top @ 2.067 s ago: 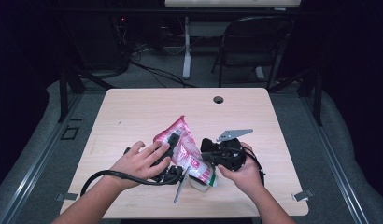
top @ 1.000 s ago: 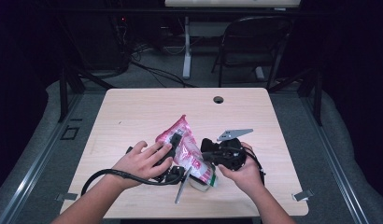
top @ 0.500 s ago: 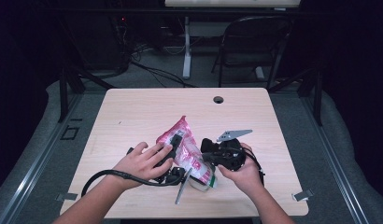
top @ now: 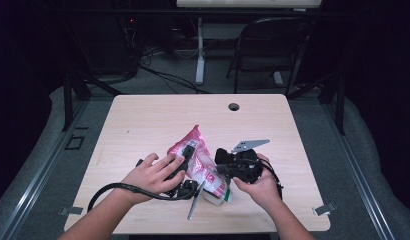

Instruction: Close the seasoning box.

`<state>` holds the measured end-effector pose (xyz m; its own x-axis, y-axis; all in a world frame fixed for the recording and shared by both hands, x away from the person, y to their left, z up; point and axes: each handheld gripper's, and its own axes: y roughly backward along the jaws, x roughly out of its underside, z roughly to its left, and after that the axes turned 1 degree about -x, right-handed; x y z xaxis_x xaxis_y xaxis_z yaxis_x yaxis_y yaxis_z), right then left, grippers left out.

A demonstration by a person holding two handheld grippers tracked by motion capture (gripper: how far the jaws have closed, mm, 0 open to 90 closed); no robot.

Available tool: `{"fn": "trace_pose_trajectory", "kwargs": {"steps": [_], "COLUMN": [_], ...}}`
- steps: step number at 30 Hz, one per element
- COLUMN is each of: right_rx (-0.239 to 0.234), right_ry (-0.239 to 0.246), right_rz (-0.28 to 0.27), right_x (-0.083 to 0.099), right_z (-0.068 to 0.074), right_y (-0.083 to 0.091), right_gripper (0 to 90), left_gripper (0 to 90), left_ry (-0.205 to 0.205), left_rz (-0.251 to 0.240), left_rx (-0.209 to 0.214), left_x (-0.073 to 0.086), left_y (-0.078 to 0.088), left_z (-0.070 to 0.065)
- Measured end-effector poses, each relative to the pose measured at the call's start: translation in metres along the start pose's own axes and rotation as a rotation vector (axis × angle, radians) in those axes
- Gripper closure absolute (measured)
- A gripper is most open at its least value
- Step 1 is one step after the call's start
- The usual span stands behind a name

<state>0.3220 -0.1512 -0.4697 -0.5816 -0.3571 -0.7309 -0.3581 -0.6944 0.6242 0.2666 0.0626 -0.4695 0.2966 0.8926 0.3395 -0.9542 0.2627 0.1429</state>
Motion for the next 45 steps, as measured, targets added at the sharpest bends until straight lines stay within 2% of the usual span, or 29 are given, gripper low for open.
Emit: {"fn": "trace_pose_trajectory", "kwargs": {"steps": [8, 14, 17, 19, 20, 22, 23, 28, 31, 33, 34, 35, 37, 38, 40, 42, 44, 45], "right_rx": [0.000, 0.001, 0.001, 0.000, 0.000, 0.000, -0.002, -0.002, -0.003, -0.004, -0.005, -0.006, -0.005, -0.005, -0.006, -0.007, -0.006, -0.006], "right_ry": [0.002, 0.004, 0.004, 0.003, 0.004, 0.004, 0.003, 0.003, 0.006, 0.008, 0.004, 0.000, 0.004, 0.005, 0.005, 0.008, 0.005, 0.006], "right_rz": [0.007, 0.009, 0.010, 0.008, 0.006, 0.009, 0.008, 0.010, 0.013, 0.012, 0.011, 0.004, 0.008, 0.008, 0.006, 0.008, 0.004, 0.005], "right_x": [0.000, 0.001, 0.000, 0.000, 0.000, 0.000, 0.000, 0.000, 0.000, -0.001, -0.001, -0.001, -0.002, -0.002, -0.002, -0.003, -0.003, -0.003], "right_z": [0.000, 0.000, 0.000, 0.001, 0.001, 0.001, 0.001, 0.001, 0.001, 0.002, 0.002, 0.002, 0.002, 0.002, 0.003, 0.003, 0.003, 0.002], "right_y": [0.000, -0.001, -0.002, -0.002, -0.002, -0.002, -0.002, -0.003, -0.003, -0.003, -0.003, -0.003, -0.003, -0.003, -0.003, -0.003, -0.003, -0.003], "right_gripper": [90.0, 90.0, 90.0, 90.0, 90.0, 90.0, 90.0, 90.0, 90.0, 90.0, 90.0, 90.0, 90.0, 90.0, 90.0, 90.0, 90.0, 90.0], "left_gripper": [74.8, 74.8, 74.7, 74.7, 74.7, 74.7, 74.7, 74.7, 74.7, 74.7, 74.7, 74.7, 74.6, 74.6, 74.6, 74.7, 74.6, 74.6], "left_ry": [0.012, 0.046, 0.062, 0.088, 0.079, 0.109, 0.100, 0.142, 0.146, 0.175, 0.178, 0.201, 0.204, 0.221, 0.230, 0.261, 0.269, 0.282], "left_rz": [0.002, 0.000, 0.006, 0.008, 0.006, 0.007, 0.000, 0.011, 0.011, 0.017, 0.011, 0.018, 0.014, 0.012, 0.022, 0.021, 0.018, 0.022], "left_rx": [0.010, 0.022, 0.043, 0.054, 0.043, 0.060, 0.054, 0.075, 0.075, 0.091, 0.082, 0.097, 0.087, 0.087, 0.109, 0.110, 0.101, 0.115], "left_x": [0.000, 0.001, 0.002, 0.003, 0.003, 0.004, 0.004, 0.007, 0.008, 0.009, 0.010, 0.010, 0.012, 0.012, 0.013, 0.014, 0.014, 0.014], "left_y": [0.000, -0.001, -0.001, -0.001, -0.001, -0.001, -0.001, -0.001, -0.001, -0.001, -0.001, -0.001, -0.001, -0.001, -0.001, -0.001, -0.002, -0.002], "left_z": [-0.001, -0.004, -0.003, -0.005, -0.005, -0.007, -0.007, -0.012, -0.013, -0.014, -0.014, -0.015, -0.015, -0.017, -0.017, -0.020, -0.022, -0.023]}}
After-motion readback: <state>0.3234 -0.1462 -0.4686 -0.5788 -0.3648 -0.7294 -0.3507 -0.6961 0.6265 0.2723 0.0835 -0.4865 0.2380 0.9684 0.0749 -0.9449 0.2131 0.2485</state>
